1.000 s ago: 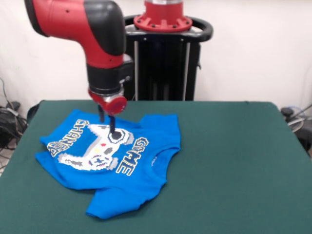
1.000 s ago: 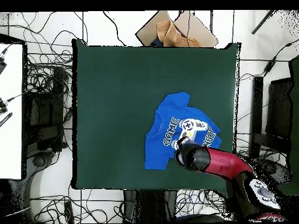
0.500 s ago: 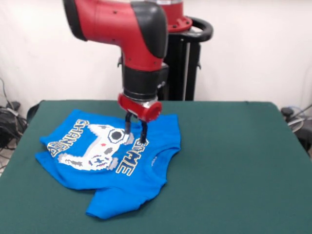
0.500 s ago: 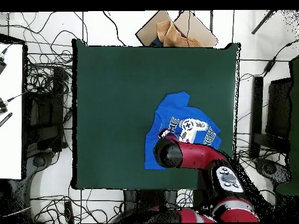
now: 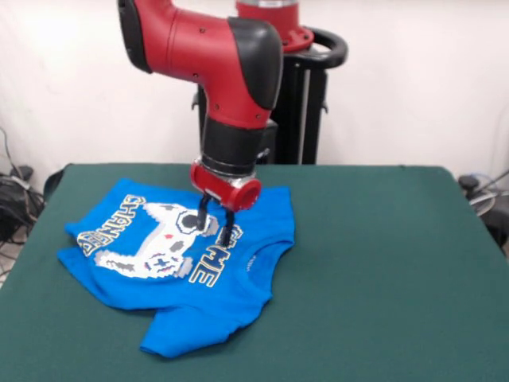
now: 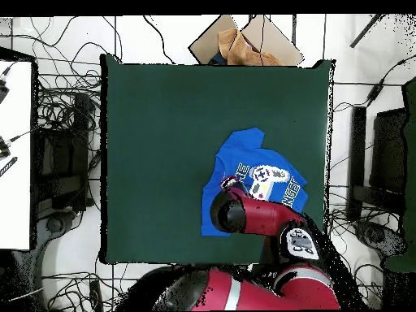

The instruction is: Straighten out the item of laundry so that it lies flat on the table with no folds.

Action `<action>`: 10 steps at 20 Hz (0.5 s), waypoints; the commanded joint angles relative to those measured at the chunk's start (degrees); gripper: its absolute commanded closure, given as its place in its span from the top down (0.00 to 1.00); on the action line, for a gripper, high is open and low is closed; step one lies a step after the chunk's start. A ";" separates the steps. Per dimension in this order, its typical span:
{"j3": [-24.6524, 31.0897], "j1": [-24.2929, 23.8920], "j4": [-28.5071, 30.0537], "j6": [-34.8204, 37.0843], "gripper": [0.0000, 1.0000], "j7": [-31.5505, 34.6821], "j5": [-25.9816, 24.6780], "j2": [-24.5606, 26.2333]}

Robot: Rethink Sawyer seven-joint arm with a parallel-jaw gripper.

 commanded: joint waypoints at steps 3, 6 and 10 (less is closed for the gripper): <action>-6.53 1.03 -5.30 6.48 1.00 3.05 1.61 4.94; -1.74 -3.34 -5.04 6.33 1.00 1.23 0.49 8.29; 1.96 -5.67 -6.44 2.80 1.00 1.92 0.54 14.28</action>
